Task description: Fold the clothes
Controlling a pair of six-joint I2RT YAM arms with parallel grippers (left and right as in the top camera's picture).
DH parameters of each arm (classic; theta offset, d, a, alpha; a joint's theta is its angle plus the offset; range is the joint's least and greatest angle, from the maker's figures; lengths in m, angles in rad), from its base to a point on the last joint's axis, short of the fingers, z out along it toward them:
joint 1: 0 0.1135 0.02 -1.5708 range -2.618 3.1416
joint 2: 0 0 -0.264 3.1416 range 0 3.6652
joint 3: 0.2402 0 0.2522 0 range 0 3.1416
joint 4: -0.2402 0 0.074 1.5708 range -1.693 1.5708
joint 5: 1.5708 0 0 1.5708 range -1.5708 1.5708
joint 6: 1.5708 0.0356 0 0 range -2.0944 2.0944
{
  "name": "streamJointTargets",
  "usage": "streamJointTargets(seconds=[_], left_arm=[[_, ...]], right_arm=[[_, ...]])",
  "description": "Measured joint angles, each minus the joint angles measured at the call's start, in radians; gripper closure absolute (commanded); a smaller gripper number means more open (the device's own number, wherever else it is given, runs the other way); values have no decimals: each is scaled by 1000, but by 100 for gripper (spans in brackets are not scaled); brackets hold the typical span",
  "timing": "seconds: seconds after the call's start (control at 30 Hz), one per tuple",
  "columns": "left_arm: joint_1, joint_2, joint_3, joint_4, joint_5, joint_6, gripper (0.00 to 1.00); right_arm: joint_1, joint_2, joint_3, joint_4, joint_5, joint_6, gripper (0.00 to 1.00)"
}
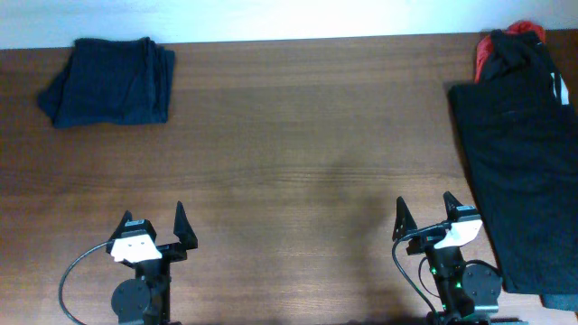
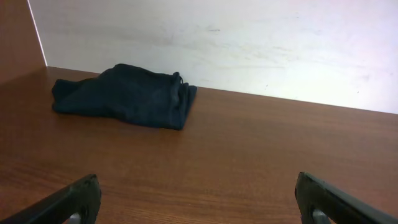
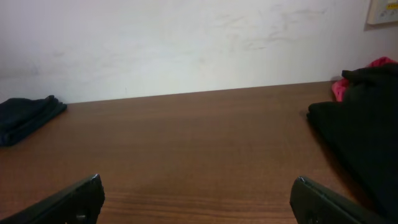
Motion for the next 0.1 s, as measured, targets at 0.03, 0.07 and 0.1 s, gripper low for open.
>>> streamJointTargets(seconds=[0.03, 0.07, 0.1], left_arm=[[0, 0, 0, 0, 0, 0, 1], [0, 0, 0, 0, 0, 0, 1], [0, 0, 0, 0, 0, 0, 1]], right_arm=[[0, 0, 0, 0, 0, -1, 1], [0, 0, 0, 0, 0, -1, 1], [0, 0, 0, 0, 0, -1, 1]])
